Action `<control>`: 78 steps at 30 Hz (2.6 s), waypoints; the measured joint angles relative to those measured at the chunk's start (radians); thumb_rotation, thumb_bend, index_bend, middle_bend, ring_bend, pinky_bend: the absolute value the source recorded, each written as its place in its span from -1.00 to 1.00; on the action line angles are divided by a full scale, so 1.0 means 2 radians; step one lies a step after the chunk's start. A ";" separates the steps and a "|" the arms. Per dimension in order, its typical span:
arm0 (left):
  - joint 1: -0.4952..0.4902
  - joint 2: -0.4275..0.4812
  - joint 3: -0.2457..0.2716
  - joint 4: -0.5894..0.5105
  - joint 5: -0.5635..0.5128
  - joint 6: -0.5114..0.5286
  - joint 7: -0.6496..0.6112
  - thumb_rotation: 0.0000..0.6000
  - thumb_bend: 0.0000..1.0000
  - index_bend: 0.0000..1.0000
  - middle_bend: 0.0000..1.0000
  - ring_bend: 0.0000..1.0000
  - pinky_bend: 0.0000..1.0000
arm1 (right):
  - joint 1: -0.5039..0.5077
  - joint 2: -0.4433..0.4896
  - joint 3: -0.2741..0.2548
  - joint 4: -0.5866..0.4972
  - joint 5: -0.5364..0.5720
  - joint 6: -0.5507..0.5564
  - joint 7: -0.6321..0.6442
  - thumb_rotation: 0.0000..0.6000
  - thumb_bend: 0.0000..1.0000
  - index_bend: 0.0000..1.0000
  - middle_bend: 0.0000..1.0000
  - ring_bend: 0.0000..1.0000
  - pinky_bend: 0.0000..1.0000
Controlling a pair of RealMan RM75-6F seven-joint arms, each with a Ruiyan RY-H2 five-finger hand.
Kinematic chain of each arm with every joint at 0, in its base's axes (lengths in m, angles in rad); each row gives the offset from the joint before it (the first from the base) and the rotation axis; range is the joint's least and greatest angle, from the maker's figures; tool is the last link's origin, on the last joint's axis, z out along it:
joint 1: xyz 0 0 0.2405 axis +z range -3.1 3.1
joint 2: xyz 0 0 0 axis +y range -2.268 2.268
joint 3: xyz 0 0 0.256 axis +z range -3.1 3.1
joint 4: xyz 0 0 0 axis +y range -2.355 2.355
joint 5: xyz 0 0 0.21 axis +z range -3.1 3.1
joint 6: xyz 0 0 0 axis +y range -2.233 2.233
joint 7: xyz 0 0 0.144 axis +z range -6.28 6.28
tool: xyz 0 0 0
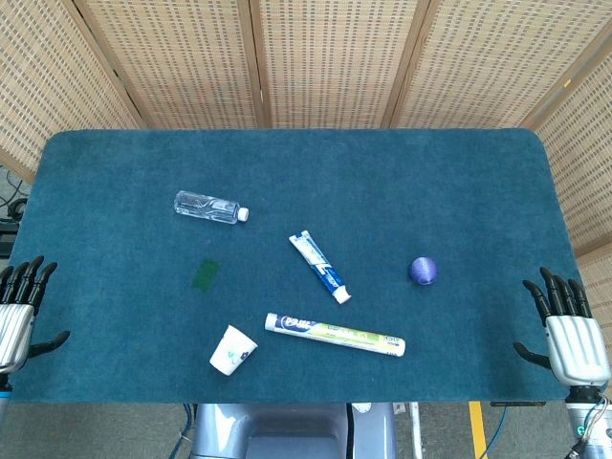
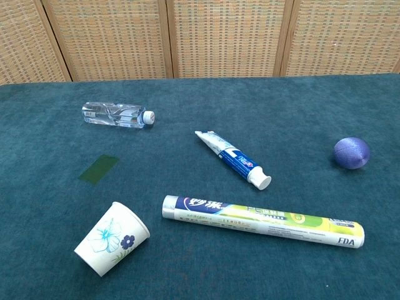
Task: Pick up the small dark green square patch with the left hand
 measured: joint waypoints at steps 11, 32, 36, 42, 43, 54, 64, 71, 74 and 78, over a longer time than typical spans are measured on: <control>0.000 0.001 0.001 -0.001 0.000 -0.001 -0.001 1.00 -0.89 -1.00 -1.00 -1.00 -1.00 | -0.001 0.003 -0.001 -0.005 -0.001 0.001 0.002 1.00 -0.74 -0.75 -1.00 -1.00 -1.00; -0.010 -0.003 0.006 -0.006 0.004 -0.021 0.010 1.00 -0.88 -1.00 -1.00 -1.00 -1.00 | -0.006 0.009 -0.002 -0.007 0.004 0.002 0.005 1.00 -0.74 -0.75 -1.00 -1.00 -1.00; -0.015 -0.005 0.007 -0.014 0.003 -0.031 0.018 1.00 -0.87 -1.00 -1.00 -1.00 -1.00 | -0.005 0.010 -0.004 -0.008 0.001 -0.001 0.005 1.00 -0.74 -0.75 -1.00 -1.00 -1.00; -0.031 -0.001 0.008 -0.030 0.005 -0.054 0.038 1.00 -0.85 -1.00 -1.00 -1.00 -1.00 | -0.003 0.009 -0.007 -0.009 -0.002 -0.006 0.004 1.00 -0.74 -0.75 -1.00 -1.00 -1.00; -0.035 0.000 0.007 -0.033 0.004 -0.059 0.041 1.00 -0.85 -1.00 -1.00 -1.00 -1.00 | -0.003 0.009 -0.007 -0.010 -0.003 -0.006 0.004 1.00 -0.74 -0.75 -1.00 -1.00 -1.00; -0.099 -0.004 -0.011 -0.048 -0.023 -0.150 0.080 1.00 -0.81 -1.00 -1.00 -1.00 -1.00 | -0.005 0.013 -0.007 -0.011 -0.008 -0.002 0.017 1.00 -0.74 -0.75 -1.00 -1.00 -1.00; -0.150 -0.052 -0.028 -0.018 -0.079 -0.214 0.109 1.00 -0.68 -1.00 -1.00 -1.00 -1.00 | -0.003 0.014 -0.009 -0.010 -0.011 -0.006 0.027 1.00 -0.74 -0.75 -1.00 -1.00 -1.00; -0.188 -0.094 -0.035 0.018 -0.113 -0.248 0.154 1.00 -0.65 -1.00 -1.00 -1.00 -1.00 | -0.001 0.015 -0.008 -0.007 -0.004 -0.014 0.038 1.00 -0.74 -0.75 -1.00 -1.00 -1.00; -0.203 -0.114 -0.035 0.030 -0.120 -0.253 0.176 1.00 -0.64 -1.00 -1.00 -1.00 -1.00 | 0.000 0.015 -0.009 -0.006 -0.004 -0.016 0.040 1.00 -0.74 -0.75 -1.00 -1.00 -1.00; -0.217 -0.135 -0.036 0.042 -0.132 -0.257 0.188 1.00 -0.58 -1.00 -1.00 -1.00 -1.00 | 0.000 0.015 -0.009 -0.004 -0.004 -0.018 0.044 1.00 -0.74 -0.75 -1.00 -1.00 -1.00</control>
